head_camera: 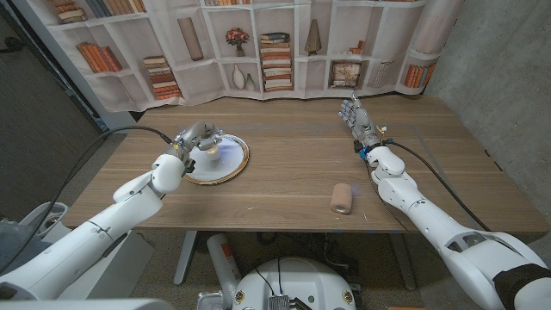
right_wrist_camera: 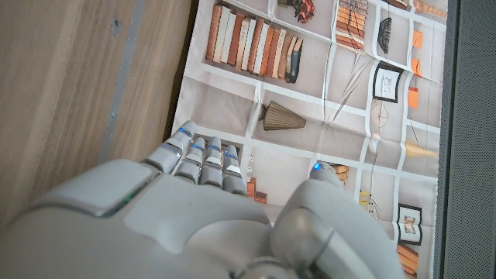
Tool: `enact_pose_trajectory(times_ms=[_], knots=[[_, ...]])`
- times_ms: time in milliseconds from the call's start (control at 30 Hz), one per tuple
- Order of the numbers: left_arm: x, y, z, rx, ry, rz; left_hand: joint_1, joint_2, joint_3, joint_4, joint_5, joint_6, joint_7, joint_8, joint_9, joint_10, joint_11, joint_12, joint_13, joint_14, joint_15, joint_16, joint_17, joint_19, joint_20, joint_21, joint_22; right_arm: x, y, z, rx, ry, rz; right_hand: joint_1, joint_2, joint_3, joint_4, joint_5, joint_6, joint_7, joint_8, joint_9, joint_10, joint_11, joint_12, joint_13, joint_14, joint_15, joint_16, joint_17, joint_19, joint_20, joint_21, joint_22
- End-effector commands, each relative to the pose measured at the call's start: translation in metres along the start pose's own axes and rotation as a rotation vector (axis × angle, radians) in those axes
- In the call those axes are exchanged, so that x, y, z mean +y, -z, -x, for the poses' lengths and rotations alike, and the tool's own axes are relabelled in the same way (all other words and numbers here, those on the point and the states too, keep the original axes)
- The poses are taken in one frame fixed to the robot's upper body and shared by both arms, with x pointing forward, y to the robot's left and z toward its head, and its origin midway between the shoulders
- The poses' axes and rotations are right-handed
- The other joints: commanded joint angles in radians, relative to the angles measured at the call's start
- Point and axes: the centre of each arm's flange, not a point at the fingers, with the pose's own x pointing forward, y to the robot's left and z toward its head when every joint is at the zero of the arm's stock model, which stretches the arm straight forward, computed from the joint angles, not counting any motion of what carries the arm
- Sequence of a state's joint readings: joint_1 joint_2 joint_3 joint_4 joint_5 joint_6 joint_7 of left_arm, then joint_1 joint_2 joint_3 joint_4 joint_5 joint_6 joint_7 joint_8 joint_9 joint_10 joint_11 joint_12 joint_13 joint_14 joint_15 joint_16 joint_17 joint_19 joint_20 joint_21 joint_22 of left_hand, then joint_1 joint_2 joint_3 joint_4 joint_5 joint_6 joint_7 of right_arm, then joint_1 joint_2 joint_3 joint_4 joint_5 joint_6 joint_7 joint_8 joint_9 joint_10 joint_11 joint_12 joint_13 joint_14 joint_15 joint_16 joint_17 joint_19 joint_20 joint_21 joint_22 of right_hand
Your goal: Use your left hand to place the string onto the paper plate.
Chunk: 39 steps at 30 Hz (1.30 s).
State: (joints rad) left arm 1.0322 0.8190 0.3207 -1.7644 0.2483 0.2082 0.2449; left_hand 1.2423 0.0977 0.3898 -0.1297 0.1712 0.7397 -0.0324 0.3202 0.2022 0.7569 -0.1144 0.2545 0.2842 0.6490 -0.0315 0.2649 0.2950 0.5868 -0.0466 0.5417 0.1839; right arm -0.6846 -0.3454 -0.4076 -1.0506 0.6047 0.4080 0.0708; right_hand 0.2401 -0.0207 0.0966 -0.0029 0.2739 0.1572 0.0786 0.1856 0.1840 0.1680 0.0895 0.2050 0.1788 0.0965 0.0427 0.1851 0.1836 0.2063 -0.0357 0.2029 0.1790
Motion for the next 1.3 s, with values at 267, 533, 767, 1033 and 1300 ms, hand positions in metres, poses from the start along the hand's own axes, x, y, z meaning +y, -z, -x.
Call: enact_pose_trajectory(times_ms=[267, 533, 767, 1033, 1300], knots=[[-0.0070, 0.0003, -0.0018, -0.003, 0.007, 0.029, -0.023, -0.003, 0.000, 0.011, 0.001, 0.010, -0.005, -0.005, 0.001, 0.003, -0.001, -0.012, 0.003, 0.018, -0.104, -0.010, 0.003, -0.020, 0.004, -0.003, 0.001, -0.0017, 0.0008, 0.0001, 0.011, 0.001, 0.006, 0.004, 0.006, -0.005, 0.001, 0.005, 0.003, 0.004, 0.007, 0.001, 0.007, 0.003, 0.002, 0.003, 0.011, 0.000, 0.003, 0.002, 0.012, 0.001, 0.000, 0.004], [-0.0068, 0.0018, 0.0009, 0.005, 0.028, 0.031, -0.041, -0.011, -0.007, 0.017, 0.003, -0.001, -0.010, -0.014, 0.000, -0.012, -0.004, -0.023, 0.001, -0.009, -0.106, -0.025, 0.000, -0.052, 0.032, -0.016, 0.000, 0.0000, 0.0025, -0.0015, 0.016, -0.005, 0.003, 0.004, 0.007, -0.006, 0.000, 0.005, 0.004, 0.003, 0.008, 0.001, 0.007, 0.004, 0.002, 0.003, 0.012, 0.001, 0.003, 0.002, 0.012, 0.002, 0.000, 0.004], [-0.0068, 0.0034, 0.0022, 0.014, 0.046, 0.043, -0.053, -0.010, -0.009, 0.022, 0.006, -0.019, -0.007, -0.024, 0.000, -0.036, 0.000, -0.035, 0.001, -0.031, -0.099, -0.034, 0.000, -0.080, 0.047, -0.028, -0.001, 0.0023, 0.0033, -0.0030, 0.018, -0.010, 0.002, 0.004, 0.007, -0.007, 0.000, 0.005, 0.005, 0.002, 0.008, 0.001, 0.007, 0.003, 0.002, 0.003, 0.011, 0.001, 0.003, 0.002, 0.013, 0.002, 0.000, 0.005], [-0.0092, 0.0043, 0.0011, 0.026, 0.074, 0.041, -0.077, -0.014, -0.016, 0.031, 0.007, -0.045, -0.007, -0.039, -0.001, -0.083, 0.008, -0.053, 0.000, -0.070, -0.088, -0.050, -0.003, -0.108, 0.070, -0.042, -0.001, 0.0031, 0.0043, -0.0040, 0.023, -0.014, 0.002, 0.004, 0.008, -0.007, -0.001, 0.005, 0.005, 0.002, 0.008, 0.001, 0.008, 0.003, 0.002, 0.003, 0.012, 0.001, 0.003, 0.002, 0.014, 0.002, 0.000, 0.005], [-0.0088, 0.0026, -0.0009, 0.034, 0.096, 0.033, -0.101, -0.018, -0.024, 0.037, 0.005, -0.092, -0.006, -0.064, -0.001, -0.143, 0.021, -0.065, -0.001, -0.122, -0.070, -0.064, -0.007, -0.149, 0.094, -0.064, -0.001, 0.0036, 0.0058, -0.0047, 0.027, -0.016, 0.002, 0.004, 0.008, -0.008, -0.001, 0.005, 0.007, 0.000, 0.009, 0.001, 0.011, 0.004, 0.003, 0.003, 0.013, 0.002, 0.003, 0.002, 0.015, 0.002, 0.000, 0.005]])
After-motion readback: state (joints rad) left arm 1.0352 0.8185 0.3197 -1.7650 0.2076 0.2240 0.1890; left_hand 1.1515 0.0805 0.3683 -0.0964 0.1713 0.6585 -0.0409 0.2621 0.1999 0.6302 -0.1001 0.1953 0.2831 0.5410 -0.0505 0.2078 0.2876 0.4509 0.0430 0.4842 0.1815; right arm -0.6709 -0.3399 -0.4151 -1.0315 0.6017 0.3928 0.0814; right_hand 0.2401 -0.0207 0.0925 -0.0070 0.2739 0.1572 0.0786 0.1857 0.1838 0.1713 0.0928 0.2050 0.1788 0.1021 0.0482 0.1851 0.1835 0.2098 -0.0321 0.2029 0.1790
